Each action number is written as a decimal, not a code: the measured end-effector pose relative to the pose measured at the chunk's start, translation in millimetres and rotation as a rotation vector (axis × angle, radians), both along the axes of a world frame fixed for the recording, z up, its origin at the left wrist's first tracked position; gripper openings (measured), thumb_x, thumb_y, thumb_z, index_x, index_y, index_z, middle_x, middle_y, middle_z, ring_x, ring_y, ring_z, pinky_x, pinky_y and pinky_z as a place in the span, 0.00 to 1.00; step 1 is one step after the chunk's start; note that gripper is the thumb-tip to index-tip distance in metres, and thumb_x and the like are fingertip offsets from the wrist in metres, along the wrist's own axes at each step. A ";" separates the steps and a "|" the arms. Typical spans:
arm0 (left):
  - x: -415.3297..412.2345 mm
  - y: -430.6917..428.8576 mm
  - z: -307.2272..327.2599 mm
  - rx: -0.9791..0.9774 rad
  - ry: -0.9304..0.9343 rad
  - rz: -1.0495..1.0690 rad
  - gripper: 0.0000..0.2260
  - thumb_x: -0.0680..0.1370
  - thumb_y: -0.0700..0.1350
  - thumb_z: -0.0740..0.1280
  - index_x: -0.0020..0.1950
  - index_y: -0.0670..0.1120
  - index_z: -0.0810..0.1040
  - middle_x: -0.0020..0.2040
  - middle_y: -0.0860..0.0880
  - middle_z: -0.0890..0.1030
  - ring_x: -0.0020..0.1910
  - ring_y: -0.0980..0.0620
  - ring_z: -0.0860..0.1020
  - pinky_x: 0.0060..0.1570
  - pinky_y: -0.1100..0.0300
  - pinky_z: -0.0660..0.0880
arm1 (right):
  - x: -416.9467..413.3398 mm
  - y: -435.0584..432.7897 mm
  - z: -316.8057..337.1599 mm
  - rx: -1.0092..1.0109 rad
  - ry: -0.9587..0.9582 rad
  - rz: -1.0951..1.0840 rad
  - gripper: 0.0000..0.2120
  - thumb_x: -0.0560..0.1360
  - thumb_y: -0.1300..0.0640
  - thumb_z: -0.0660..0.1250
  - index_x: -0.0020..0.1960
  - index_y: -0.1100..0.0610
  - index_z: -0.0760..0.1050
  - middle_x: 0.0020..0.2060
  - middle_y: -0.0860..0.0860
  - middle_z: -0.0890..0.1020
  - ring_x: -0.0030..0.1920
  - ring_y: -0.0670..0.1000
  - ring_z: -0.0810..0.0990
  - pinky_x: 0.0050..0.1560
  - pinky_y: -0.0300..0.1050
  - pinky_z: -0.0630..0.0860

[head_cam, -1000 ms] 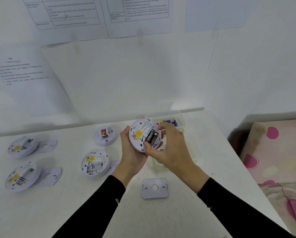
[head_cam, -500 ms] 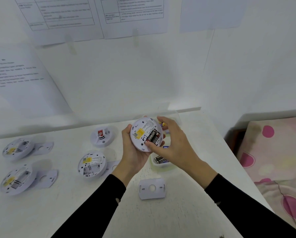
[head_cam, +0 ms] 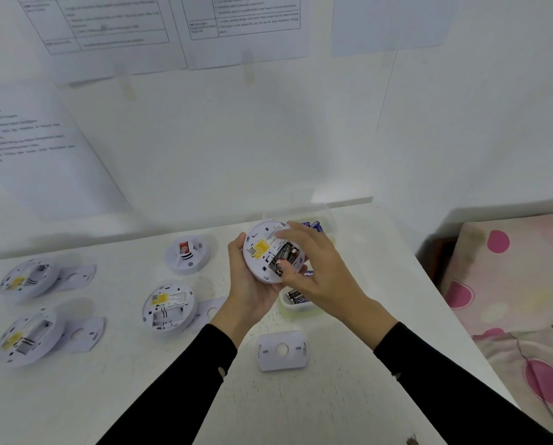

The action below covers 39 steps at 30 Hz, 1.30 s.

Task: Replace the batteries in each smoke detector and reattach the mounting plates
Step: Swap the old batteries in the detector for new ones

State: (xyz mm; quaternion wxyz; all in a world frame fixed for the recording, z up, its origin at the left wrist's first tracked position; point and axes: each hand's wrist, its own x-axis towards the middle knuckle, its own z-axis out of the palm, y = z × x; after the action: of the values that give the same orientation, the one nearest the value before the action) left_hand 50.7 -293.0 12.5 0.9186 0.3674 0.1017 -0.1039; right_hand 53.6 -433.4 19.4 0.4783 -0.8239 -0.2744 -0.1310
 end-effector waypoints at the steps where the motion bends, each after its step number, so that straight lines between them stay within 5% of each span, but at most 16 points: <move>1: 0.4 2.0 -1.1 -0.010 0.013 -0.001 0.27 0.81 0.61 0.51 0.58 0.43 0.81 0.50 0.41 0.85 0.46 0.45 0.85 0.39 0.55 0.83 | 1.4 -2.0 -1.3 -0.079 -0.027 0.034 0.18 0.76 0.46 0.62 0.65 0.45 0.73 0.69 0.52 0.70 0.70 0.46 0.64 0.67 0.54 0.67; 5: 3.0 5.8 -3.6 -0.010 0.042 0.003 0.29 0.80 0.62 0.52 0.62 0.42 0.80 0.56 0.39 0.82 0.53 0.41 0.81 0.40 0.56 0.82 | 7.1 -9.1 -11.7 -0.273 -0.219 0.046 0.13 0.79 0.46 0.61 0.60 0.45 0.79 0.74 0.55 0.64 0.72 0.52 0.65 0.67 0.47 0.63; 9: 5.4 6.8 -4.2 -0.027 0.016 -0.001 0.28 0.80 0.60 0.50 0.61 0.40 0.78 0.53 0.39 0.83 0.46 0.43 0.81 0.35 0.56 0.80 | 3.9 -8.3 -10.7 -0.034 -0.302 0.017 0.08 0.78 0.53 0.65 0.54 0.55 0.80 0.65 0.54 0.73 0.63 0.51 0.71 0.63 0.46 0.69; 11: 6.8 9.1 -6.8 -0.006 0.016 0.035 0.28 0.80 0.60 0.51 0.61 0.42 0.79 0.55 0.39 0.83 0.47 0.43 0.83 0.45 0.50 0.82 | 6.8 -10.6 -11.0 0.096 -0.210 -0.078 0.09 0.77 0.54 0.66 0.54 0.57 0.80 0.56 0.52 0.76 0.59 0.50 0.73 0.61 0.43 0.71; 13: 6.9 12.8 -10.9 -0.001 0.038 0.095 0.27 0.80 0.61 0.52 0.61 0.42 0.79 0.57 0.39 0.83 0.51 0.39 0.82 0.50 0.46 0.80 | 16.8 -18.0 -21.6 0.020 -0.093 -0.160 0.12 0.77 0.49 0.64 0.54 0.54 0.80 0.51 0.48 0.75 0.55 0.51 0.73 0.58 0.40 0.69; 17: 4.6 20.1 -16.5 -0.028 0.068 0.138 0.28 0.80 0.62 0.54 0.64 0.42 0.77 0.57 0.37 0.82 0.53 0.34 0.82 0.50 0.45 0.81 | 29.2 -34.7 -55.6 -0.304 0.078 -0.126 0.12 0.75 0.44 0.66 0.50 0.51 0.82 0.47 0.48 0.77 0.48 0.53 0.75 0.53 0.51 0.73; 23: 2.4 22.9 -14.7 -0.071 0.047 0.131 0.28 0.79 0.62 0.54 0.63 0.42 0.78 0.58 0.36 0.82 0.53 0.33 0.81 0.47 0.47 0.82 | 28.6 -34.1 -57.1 -0.496 0.359 -0.110 0.12 0.78 0.47 0.65 0.54 0.50 0.82 0.50 0.48 0.76 0.52 0.50 0.75 0.49 0.40 0.70; 27: 3.9 18.8 -14.0 -0.078 0.029 0.140 0.27 0.80 0.61 0.54 0.63 0.42 0.78 0.57 0.37 0.82 0.58 0.33 0.78 0.50 0.44 0.82 | 18.3 -16.9 -28.0 -0.156 0.153 -0.203 0.10 0.80 0.49 0.62 0.55 0.51 0.79 0.50 0.44 0.76 0.44 0.44 0.77 0.44 0.38 0.73; 29: 3.7 15.9 -13.9 -0.079 0.012 0.137 0.27 0.80 0.60 0.53 0.63 0.42 0.78 0.58 0.37 0.82 0.58 0.34 0.78 0.52 0.44 0.80 | 12.0 -9.4 -13.7 -0.019 0.055 -0.133 0.09 0.77 0.49 0.67 0.54 0.51 0.78 0.51 0.43 0.76 0.50 0.42 0.76 0.48 0.34 0.71; 35: -1.3 8.1 -9.1 -0.133 -0.071 0.103 0.28 0.79 0.61 0.51 0.66 0.44 0.77 0.64 0.35 0.78 0.59 0.33 0.78 0.54 0.44 0.79 | -1.6 -0.8 -0.7 -0.053 0.036 -0.042 0.35 0.60 0.32 0.73 0.58 0.52 0.72 0.60 0.45 0.71 0.65 0.41 0.66 0.65 0.36 0.65; 39: -1.9 0.8 -4.5 -0.143 -0.095 0.113 0.27 0.79 0.61 0.52 0.70 0.47 0.74 0.68 0.35 0.76 0.64 0.34 0.75 0.55 0.43 0.79 | -3.5 0.3 -0.6 -0.011 0.026 -0.062 0.37 0.57 0.31 0.74 0.57 0.52 0.69 0.57 0.44 0.71 0.62 0.42 0.67 0.64 0.42 0.68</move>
State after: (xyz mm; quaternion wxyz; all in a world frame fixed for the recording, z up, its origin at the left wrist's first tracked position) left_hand 48.8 -292.3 8.1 0.9506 0.2993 0.0709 -0.0416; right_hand 50.1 -433.1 18.9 0.4731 -0.8362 -0.2431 -0.1336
